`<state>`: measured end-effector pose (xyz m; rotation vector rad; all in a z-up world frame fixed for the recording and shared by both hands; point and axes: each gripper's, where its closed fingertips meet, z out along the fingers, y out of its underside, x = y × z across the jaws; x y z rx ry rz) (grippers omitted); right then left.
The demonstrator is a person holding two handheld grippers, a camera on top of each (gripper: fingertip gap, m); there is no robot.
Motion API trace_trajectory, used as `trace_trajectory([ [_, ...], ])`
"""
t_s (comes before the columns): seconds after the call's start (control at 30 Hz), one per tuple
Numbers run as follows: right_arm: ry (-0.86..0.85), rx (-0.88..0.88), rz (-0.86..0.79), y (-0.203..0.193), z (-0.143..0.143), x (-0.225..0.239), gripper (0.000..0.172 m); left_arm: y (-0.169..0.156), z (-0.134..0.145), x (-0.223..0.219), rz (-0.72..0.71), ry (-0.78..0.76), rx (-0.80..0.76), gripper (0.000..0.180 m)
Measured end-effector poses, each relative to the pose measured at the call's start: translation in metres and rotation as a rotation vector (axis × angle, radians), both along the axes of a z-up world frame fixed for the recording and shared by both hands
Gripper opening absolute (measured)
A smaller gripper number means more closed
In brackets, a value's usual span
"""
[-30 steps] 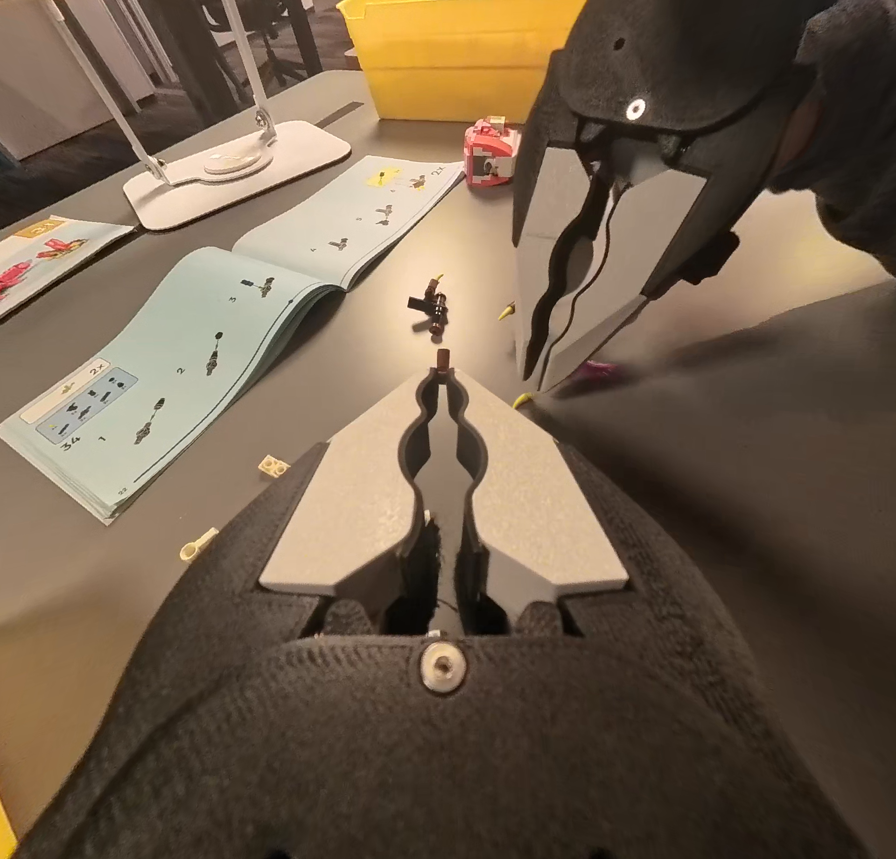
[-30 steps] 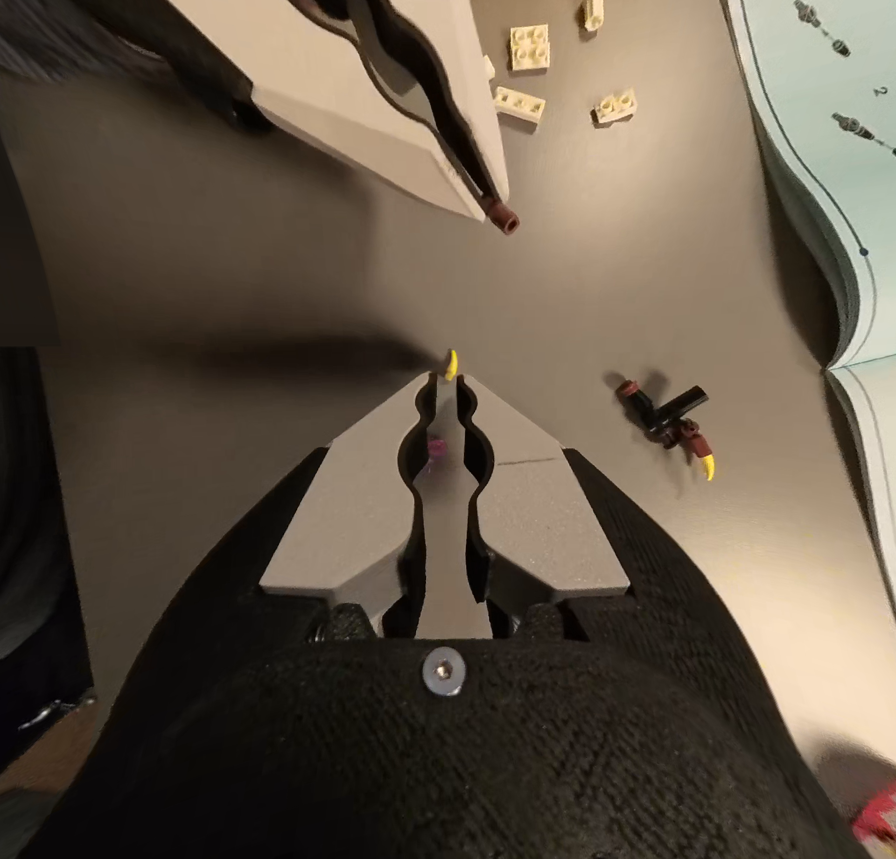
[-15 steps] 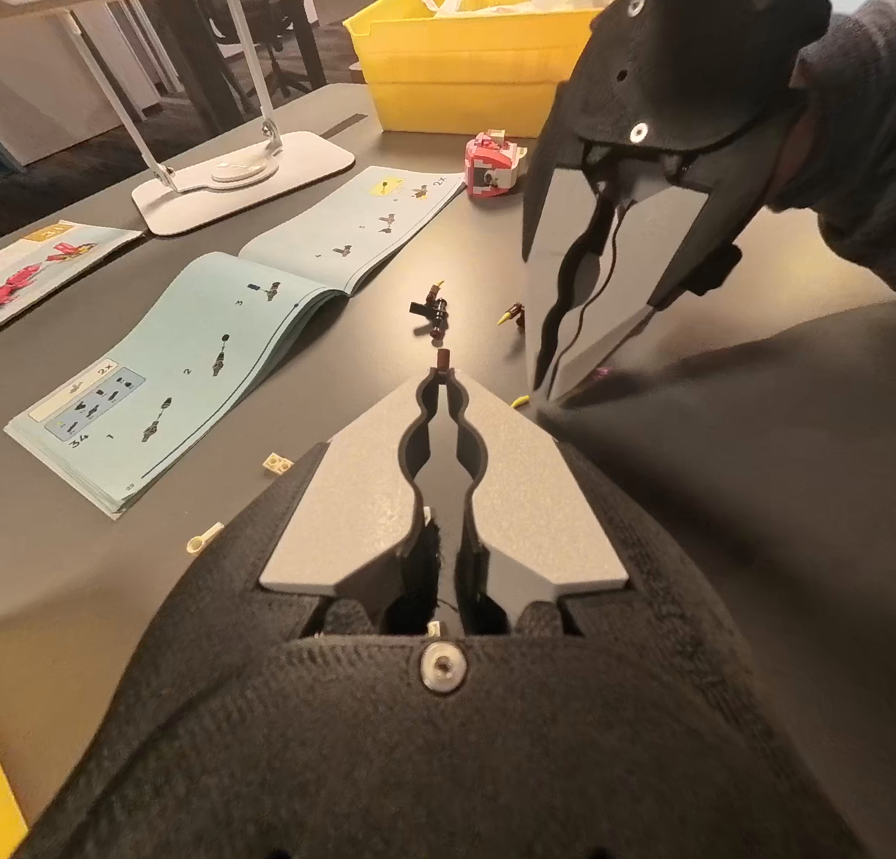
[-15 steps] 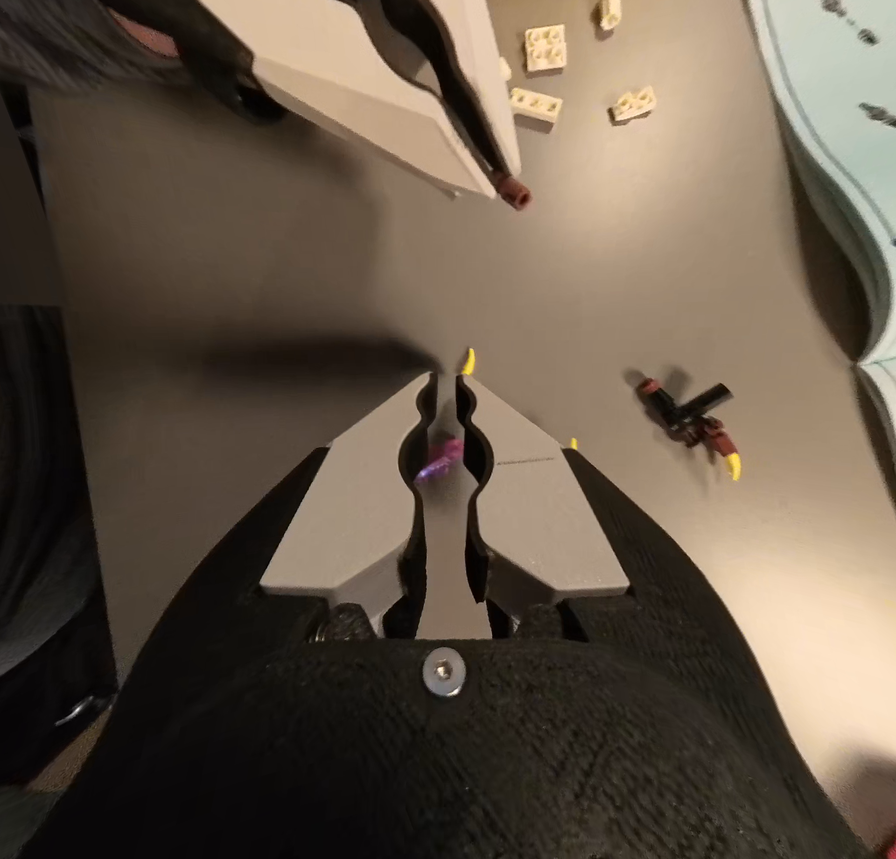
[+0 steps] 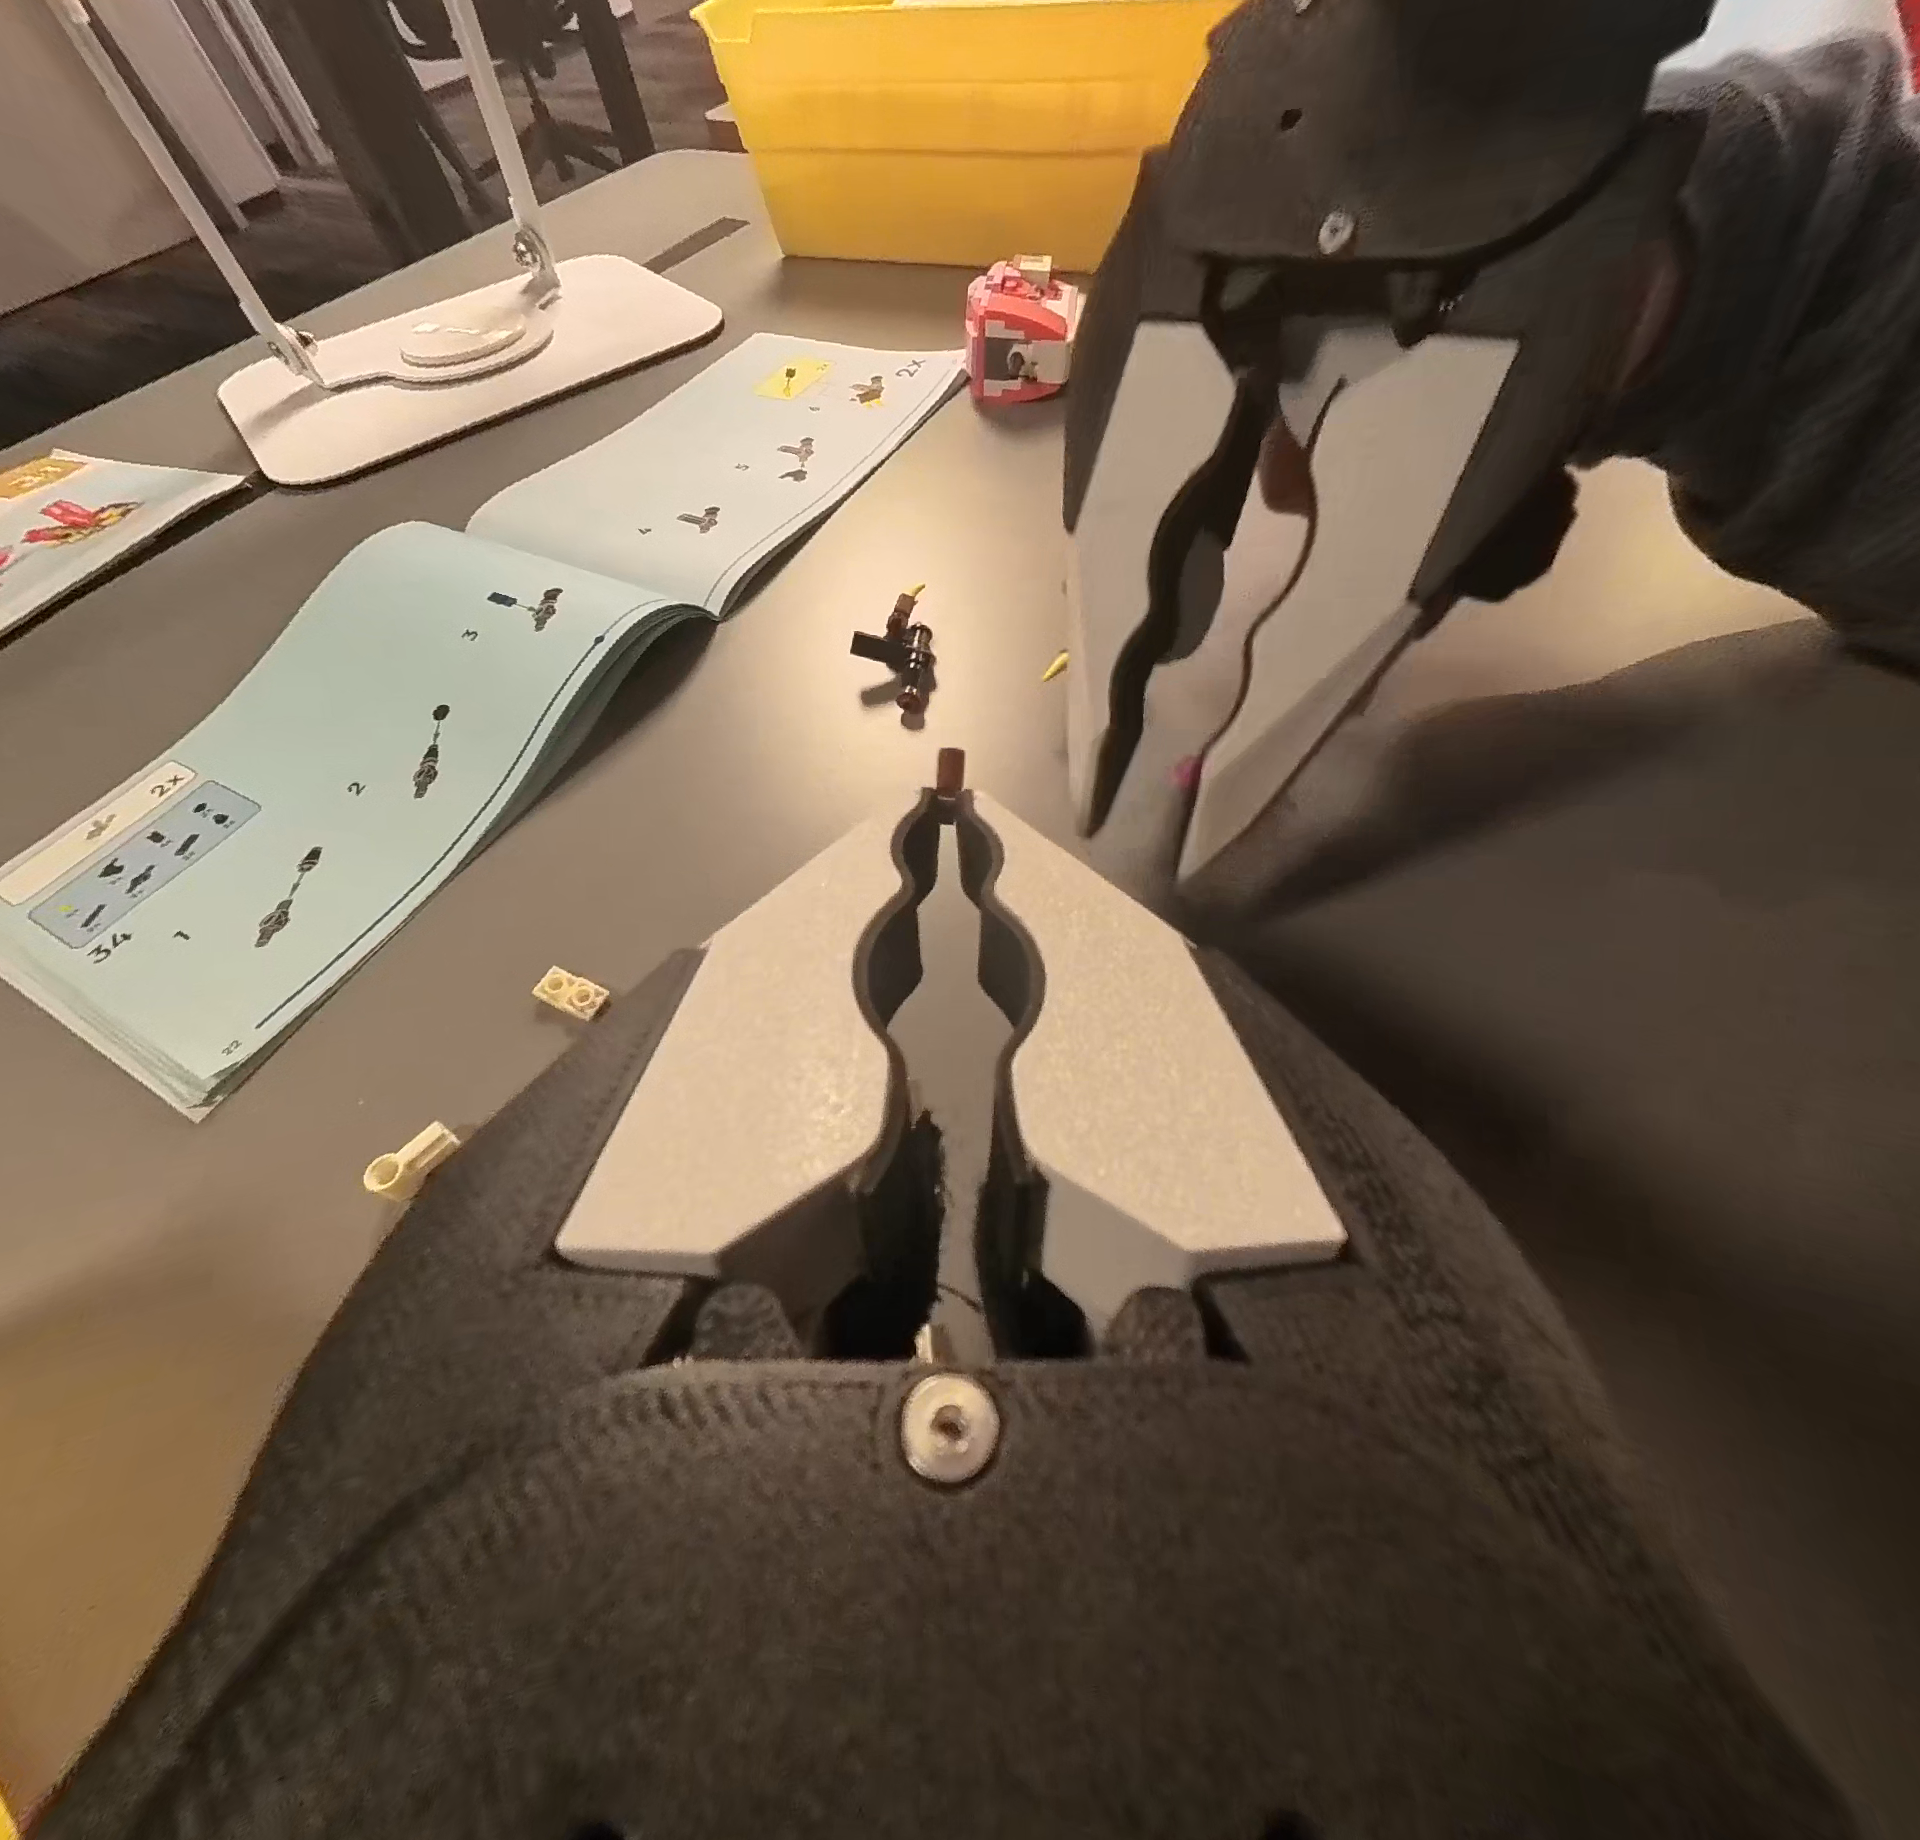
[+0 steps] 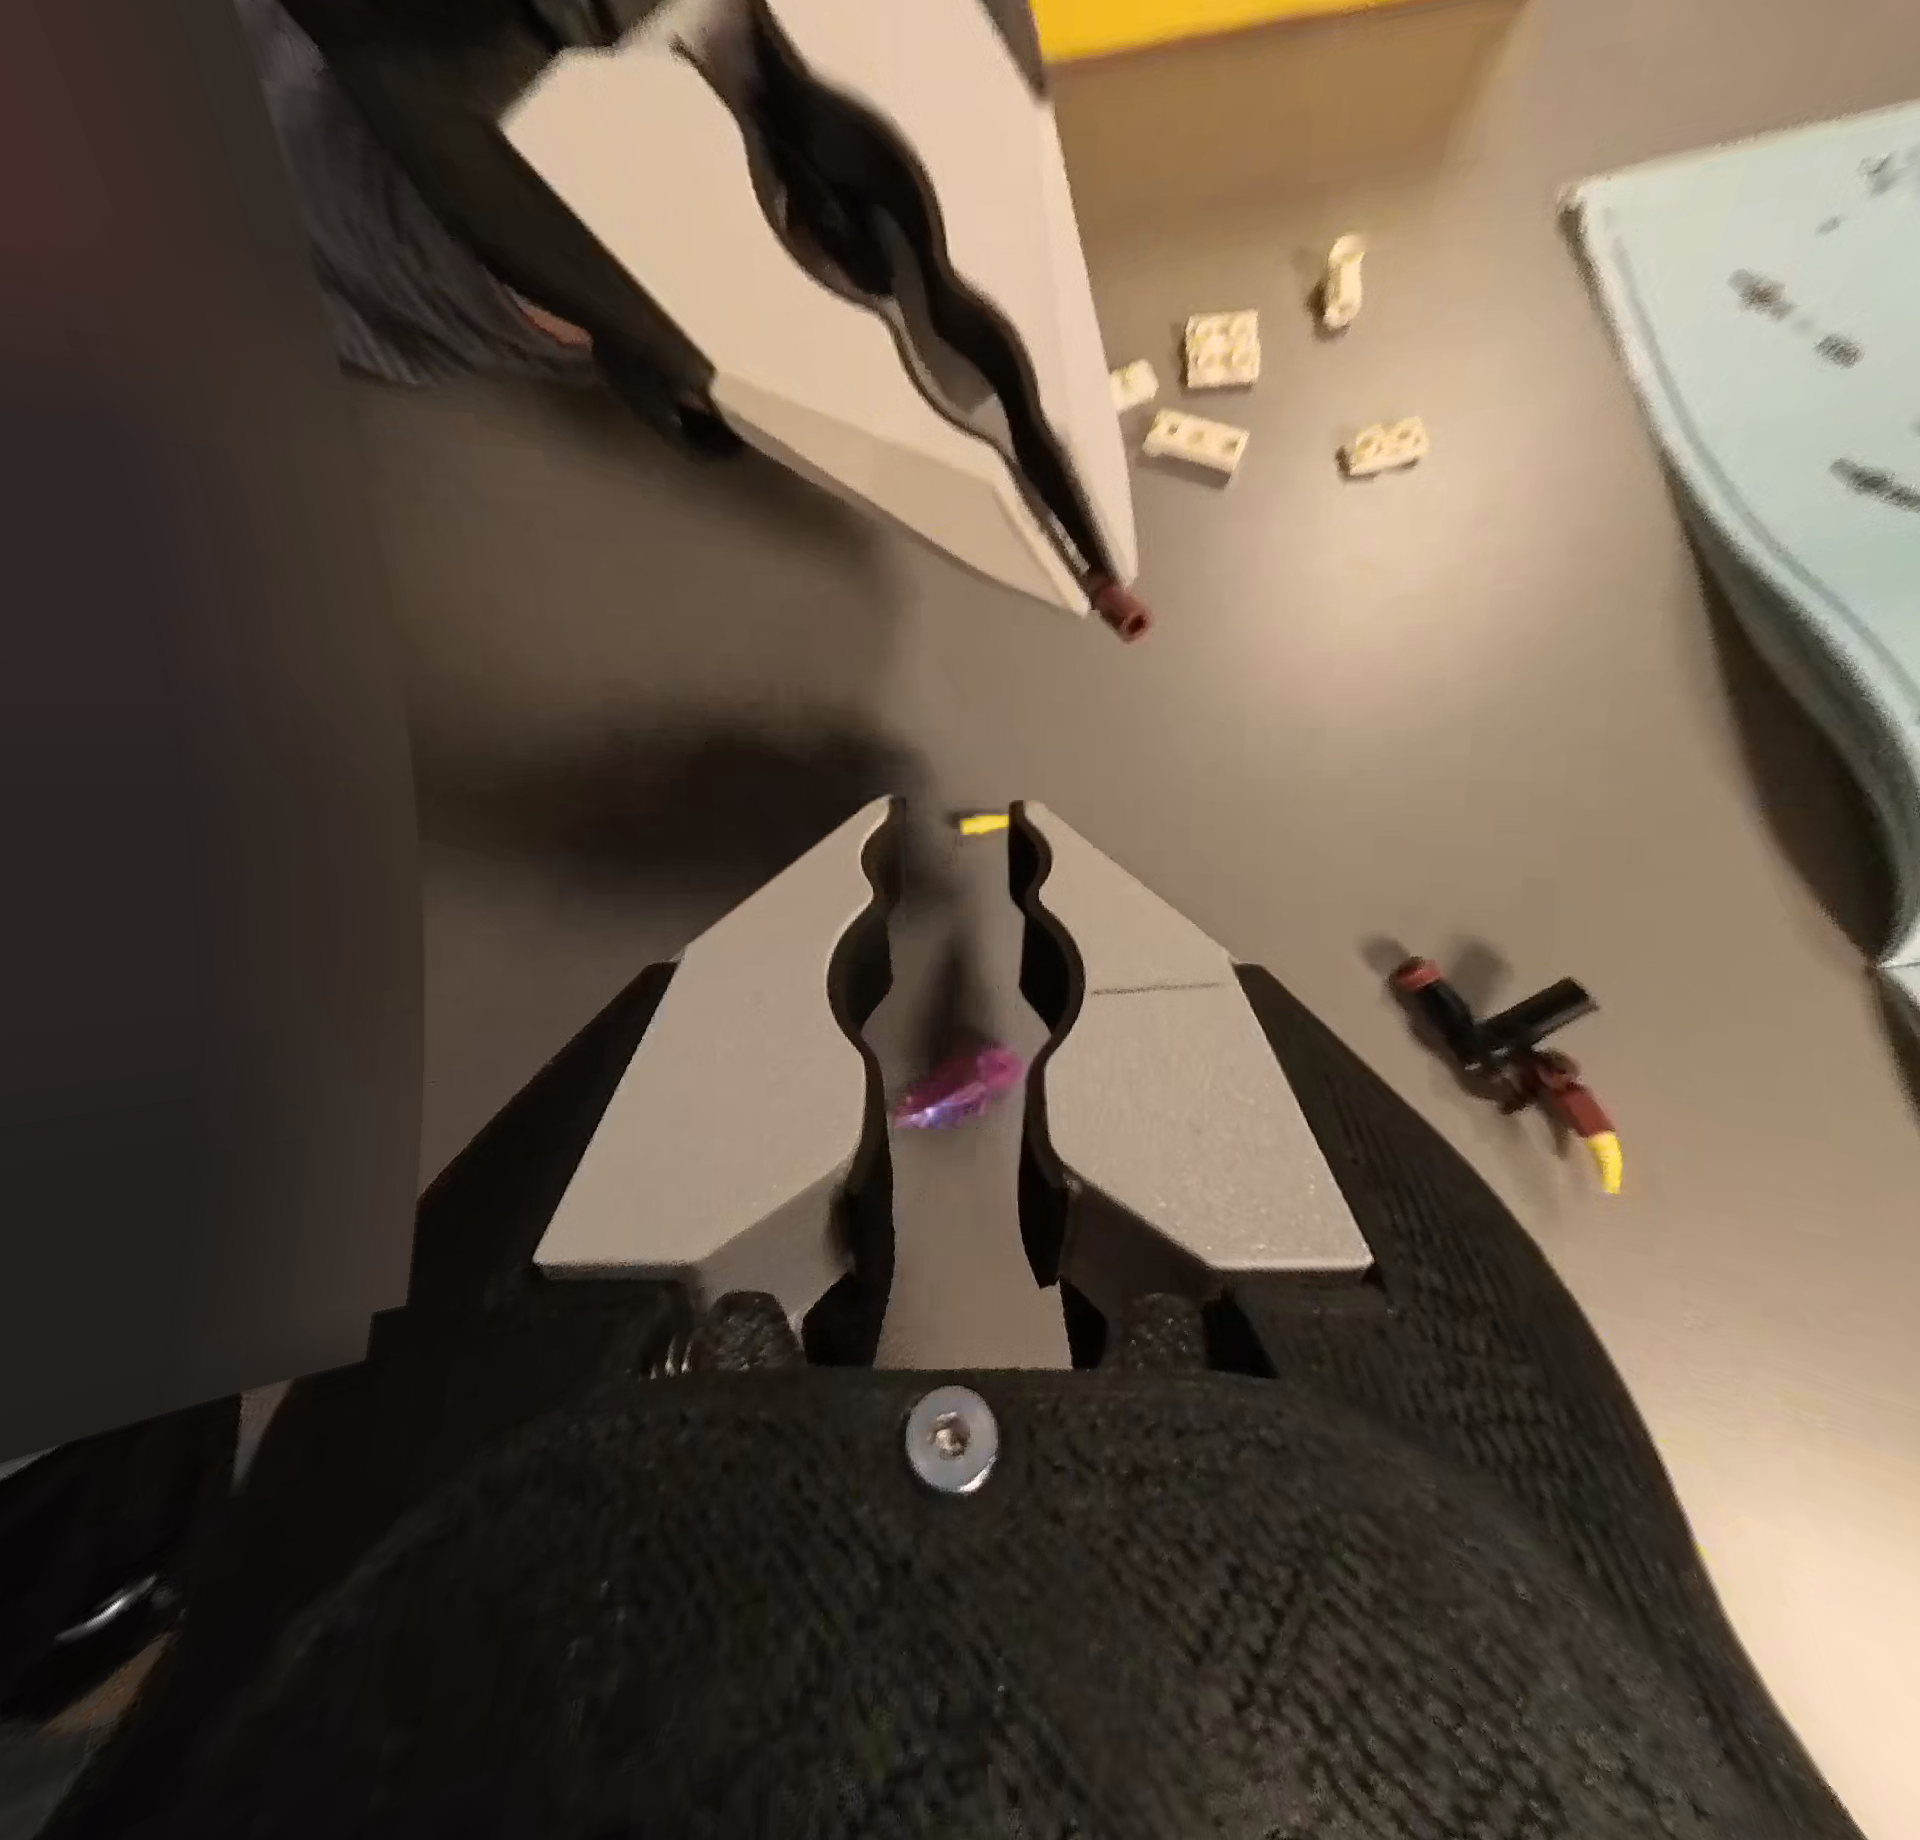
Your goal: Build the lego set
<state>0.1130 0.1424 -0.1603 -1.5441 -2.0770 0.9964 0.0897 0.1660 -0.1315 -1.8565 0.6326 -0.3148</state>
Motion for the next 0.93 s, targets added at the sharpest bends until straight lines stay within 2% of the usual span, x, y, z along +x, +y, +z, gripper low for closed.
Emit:
trace_trajectory([
  [0.17, 0.277, 0.049, -0.007, 0.013, 0.036, -0.007, 0.015, -0.008, 0.004, 0.013, -0.097, -0.046, -0.008, 0.001],
  [0.27, 0.382, -0.025, 0.039, 0.006, 0.05, -0.005, 0.013, -0.017, 0.005, 0.026, -0.19, -0.075, -0.02, 0.001],
  [0.43, 0.374, -0.039, 0.117, -0.002, 0.04, 0.002, 0.004, -0.024, 0.006, 0.035, -0.264, -0.103, -0.033, 0.001],
  [0.77, 0.39, -0.126, 0.143, -0.01, 0.047, 0.006, 0.003, -0.03, 0.015, 0.038, -0.323, -0.191, -0.037, 0.001],
  [0.87, 0.413, -0.206, 0.117, -0.009, 0.055, 0.003, 0.003, -0.029, 0.025, 0.035, -0.3, -0.223, 0.026, 0.002],
  [0.93, 0.431, -0.281, 0.101, -0.008, 0.061, 0.002, 0.002, -0.025, 0.031, 0.029, -0.245, -0.2, 0.096, 0.015],
])
